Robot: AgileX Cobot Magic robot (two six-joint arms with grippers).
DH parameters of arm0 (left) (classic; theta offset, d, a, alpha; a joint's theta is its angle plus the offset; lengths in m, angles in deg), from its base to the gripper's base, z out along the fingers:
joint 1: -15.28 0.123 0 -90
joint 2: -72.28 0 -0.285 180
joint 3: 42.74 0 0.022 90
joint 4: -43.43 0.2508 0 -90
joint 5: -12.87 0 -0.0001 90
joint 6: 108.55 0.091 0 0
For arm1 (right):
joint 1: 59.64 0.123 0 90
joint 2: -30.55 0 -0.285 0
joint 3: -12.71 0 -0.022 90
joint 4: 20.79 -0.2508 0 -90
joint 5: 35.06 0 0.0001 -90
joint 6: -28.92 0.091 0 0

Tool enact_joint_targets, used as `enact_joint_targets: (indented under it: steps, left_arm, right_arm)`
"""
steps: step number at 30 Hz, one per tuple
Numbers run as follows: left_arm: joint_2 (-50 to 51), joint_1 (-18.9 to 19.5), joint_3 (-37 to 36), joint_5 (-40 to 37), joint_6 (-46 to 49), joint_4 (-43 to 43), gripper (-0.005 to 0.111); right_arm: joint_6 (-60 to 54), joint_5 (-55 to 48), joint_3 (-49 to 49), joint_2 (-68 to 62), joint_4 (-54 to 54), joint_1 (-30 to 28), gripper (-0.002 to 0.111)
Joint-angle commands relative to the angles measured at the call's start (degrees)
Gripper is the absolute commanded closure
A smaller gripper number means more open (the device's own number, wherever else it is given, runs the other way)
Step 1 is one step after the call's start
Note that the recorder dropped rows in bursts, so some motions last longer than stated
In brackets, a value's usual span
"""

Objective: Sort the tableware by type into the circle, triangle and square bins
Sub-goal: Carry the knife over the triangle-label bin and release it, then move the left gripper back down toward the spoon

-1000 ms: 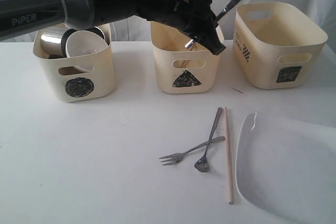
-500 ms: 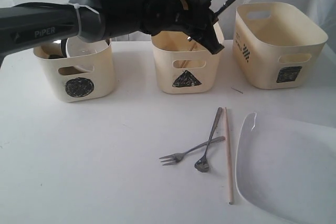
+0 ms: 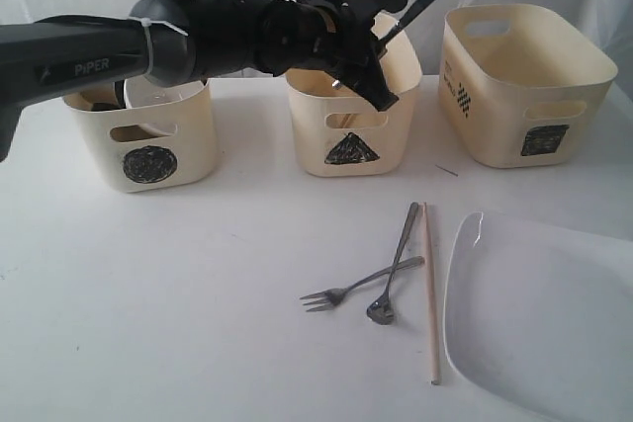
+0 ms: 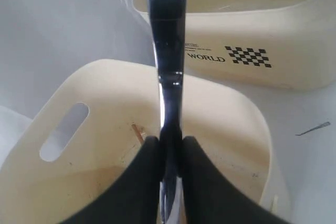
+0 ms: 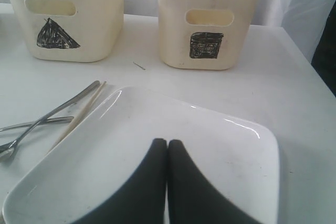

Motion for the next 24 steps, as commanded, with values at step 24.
enact_joint_targets:
  steps: [24]
  left_arm:
    - [-1.2, -0.3, 0.1, -11.1, -9.5, -0.8, 0.072]
  right_arm:
    - [-0.3, 0.1, -0.4, 0.3, -0.1, -0.2, 0.108]
